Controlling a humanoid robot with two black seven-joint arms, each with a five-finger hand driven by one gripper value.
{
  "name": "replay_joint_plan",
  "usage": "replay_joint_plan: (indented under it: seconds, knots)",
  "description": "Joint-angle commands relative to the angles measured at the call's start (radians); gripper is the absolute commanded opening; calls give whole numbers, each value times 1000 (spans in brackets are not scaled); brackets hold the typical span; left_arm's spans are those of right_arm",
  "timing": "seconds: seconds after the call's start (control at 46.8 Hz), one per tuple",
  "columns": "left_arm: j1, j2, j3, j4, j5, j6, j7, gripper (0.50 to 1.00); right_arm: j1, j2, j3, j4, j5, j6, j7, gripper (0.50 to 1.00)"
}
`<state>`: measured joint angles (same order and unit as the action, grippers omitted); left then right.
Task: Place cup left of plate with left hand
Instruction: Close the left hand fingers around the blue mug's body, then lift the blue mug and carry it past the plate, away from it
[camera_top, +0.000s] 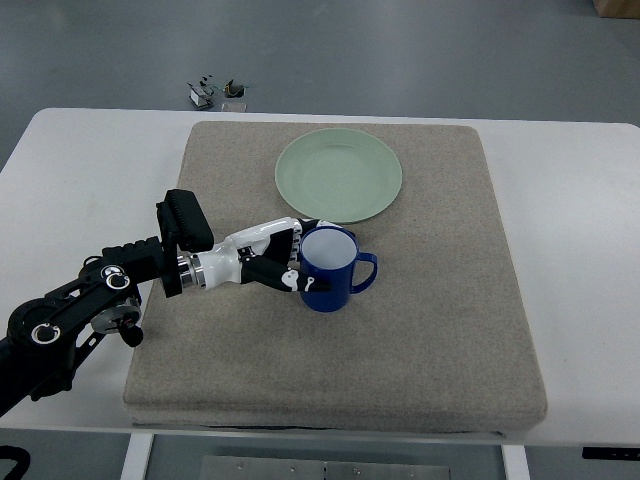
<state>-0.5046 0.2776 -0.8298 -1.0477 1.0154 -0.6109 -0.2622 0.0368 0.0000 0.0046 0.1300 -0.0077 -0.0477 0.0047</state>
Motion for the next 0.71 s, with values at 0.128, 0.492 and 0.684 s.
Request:
replay_joint_plan:
  seconds: [0.128,0.492,0.684]
  knots:
    - [-5,2,-2,-3,-3,0,0,726,0,0,0,0,0,0,1,934]
    - [-45,6,-107,-6,-20,0,-15,500,0,0,0,0,0,0,0,934]
    - [-81,18,-210,5,-20,0,-19,500,0,0,0,0,0,0,0,934]
